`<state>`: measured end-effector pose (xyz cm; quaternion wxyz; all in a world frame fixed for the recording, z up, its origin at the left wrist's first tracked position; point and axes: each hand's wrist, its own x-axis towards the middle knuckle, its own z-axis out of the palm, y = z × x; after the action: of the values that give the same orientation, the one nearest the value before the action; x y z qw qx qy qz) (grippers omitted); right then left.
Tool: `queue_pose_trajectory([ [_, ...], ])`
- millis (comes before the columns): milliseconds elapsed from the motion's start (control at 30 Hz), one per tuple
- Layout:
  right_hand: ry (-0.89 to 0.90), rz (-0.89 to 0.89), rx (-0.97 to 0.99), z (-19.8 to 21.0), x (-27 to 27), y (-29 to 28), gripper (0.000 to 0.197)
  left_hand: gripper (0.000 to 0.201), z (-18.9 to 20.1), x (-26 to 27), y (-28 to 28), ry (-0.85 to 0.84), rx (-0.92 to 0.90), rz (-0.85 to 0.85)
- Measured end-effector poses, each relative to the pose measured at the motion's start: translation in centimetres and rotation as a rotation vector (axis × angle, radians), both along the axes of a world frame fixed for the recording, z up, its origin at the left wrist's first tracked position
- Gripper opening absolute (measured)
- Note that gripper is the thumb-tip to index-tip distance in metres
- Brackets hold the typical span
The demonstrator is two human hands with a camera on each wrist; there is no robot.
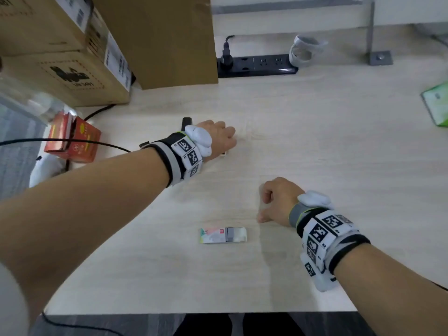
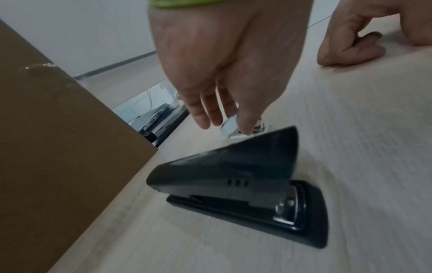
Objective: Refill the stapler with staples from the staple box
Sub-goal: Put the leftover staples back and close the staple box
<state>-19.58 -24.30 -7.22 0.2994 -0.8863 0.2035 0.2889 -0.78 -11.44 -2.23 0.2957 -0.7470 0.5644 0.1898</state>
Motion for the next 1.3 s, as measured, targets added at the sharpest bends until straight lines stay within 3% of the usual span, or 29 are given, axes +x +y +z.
queue_pose_trajectory([
  [100,-0.037,-0.006,0.017,0.1,-0.5,0.1,0.046,0.030,0.5,-0.9,0.4,0.057,-0.065,0.058],
  [233,-0.131,-0.053,0.047,0.6,-1.6,0.6,0.032,0.018,1.2,-5.0,3.0,0.280,-0.409,0.323],
  [300,-0.260,-0.155,0.119,0.9,-2.5,1.6,0.021,0.019,1.3,-7.4,4.4,0.352,-0.508,0.469],
  [400,-0.373,-0.288,0.205,1.5,-3.0,3.5,0.020,0.022,1.0,-10.1,5.7,0.413,-0.573,0.558],
  [533,-0.314,-0.307,0.346,2.0,-2.0,5.7,0.027,0.020,0.4,-12.6,6.3,0.454,-0.766,0.736],
  [667,-0.275,-0.511,0.647,2.0,-1.9,6.8,0.037,0.019,0.1,-13.6,7.1,0.470,-0.895,0.869],
  [767,-0.220,-0.592,0.746,2.1,-1.9,7.2,0.039,0.018,-0.3,-14.2,7.9,0.513,-0.949,0.930],
  [867,-0.146,-0.766,0.798,1.7,-1.9,6.8,0.037,0.018,-0.9,-14.5,8.7,0.670,-1.079,1.143],
  [967,-0.121,-0.827,0.693,1.3,-2.0,6.1,0.026,0.018,-1.2,-14.7,9.4,0.882,-1.122,1.267],
  [1100,-0.154,-0.718,0.442,0.8,-2.0,5.7,0.012,0.019,-1.8,-14.5,10.2,0.931,-1.070,1.364],
  [1200,-0.282,-0.447,0.189,1.3,-2.5,6.1,0.003,0.019,-3.3,-14.1,11.1,0.867,-0.987,1.381],
  [1300,-0.434,-0.100,0.076,1.7,-4.0,7.2,0.004,0.021,-4.0,-13.9,11.7,0.793,-0.950,1.350],
])
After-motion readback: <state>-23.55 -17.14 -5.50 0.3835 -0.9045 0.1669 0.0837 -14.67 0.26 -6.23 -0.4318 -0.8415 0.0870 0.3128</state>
